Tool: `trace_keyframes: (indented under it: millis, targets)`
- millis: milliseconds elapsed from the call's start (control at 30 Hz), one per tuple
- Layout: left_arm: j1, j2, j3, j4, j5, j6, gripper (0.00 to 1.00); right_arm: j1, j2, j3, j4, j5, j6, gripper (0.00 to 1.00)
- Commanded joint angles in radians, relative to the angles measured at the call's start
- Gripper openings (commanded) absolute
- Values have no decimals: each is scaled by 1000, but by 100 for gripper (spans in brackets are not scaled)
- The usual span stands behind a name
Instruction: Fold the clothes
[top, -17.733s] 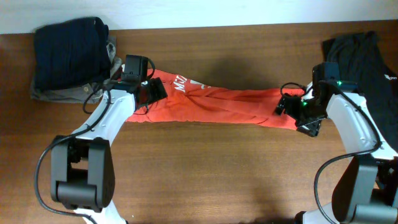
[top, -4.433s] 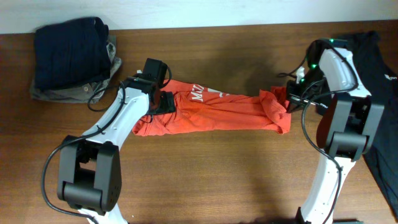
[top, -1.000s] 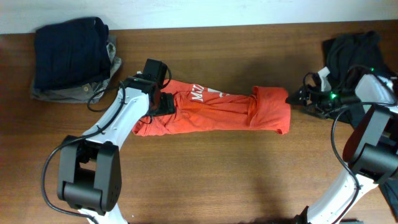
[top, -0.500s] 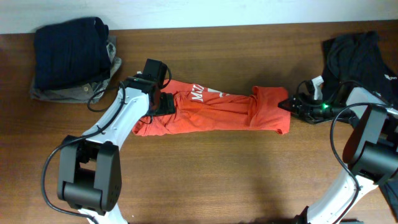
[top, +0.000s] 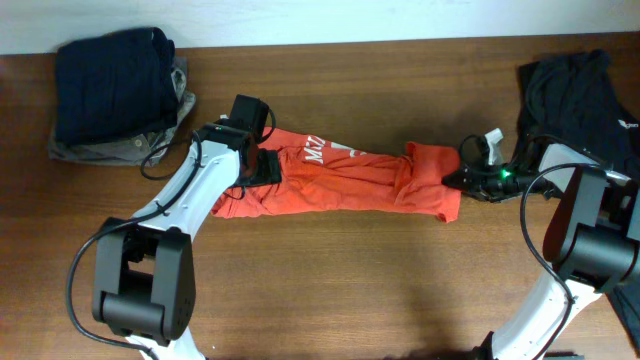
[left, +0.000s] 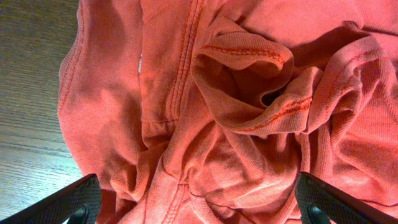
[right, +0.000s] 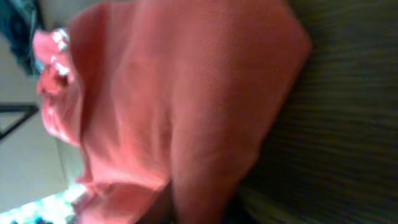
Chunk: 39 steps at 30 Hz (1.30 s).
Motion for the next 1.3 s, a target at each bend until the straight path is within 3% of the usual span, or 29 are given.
trace_keyframes:
  millis: [0,67,233,600,1267]
  targets:
    - [2,-9,-2,-2,3,9,99,3,15,6,1,82,55,10]
    - [2,-9,-2,-2,2,9,99,0,14,27,-11,104,71,4]
    - [2,-9,-2,-2,3,9,99,-18,14,135,-111,117,71,4]
    - [2,-9,-2,7,2,9,99,51,6,469,-460,540,71,4]
    - [2,-9,-2,6,3,9,99,451,-6,482,-576,1117,215,4]
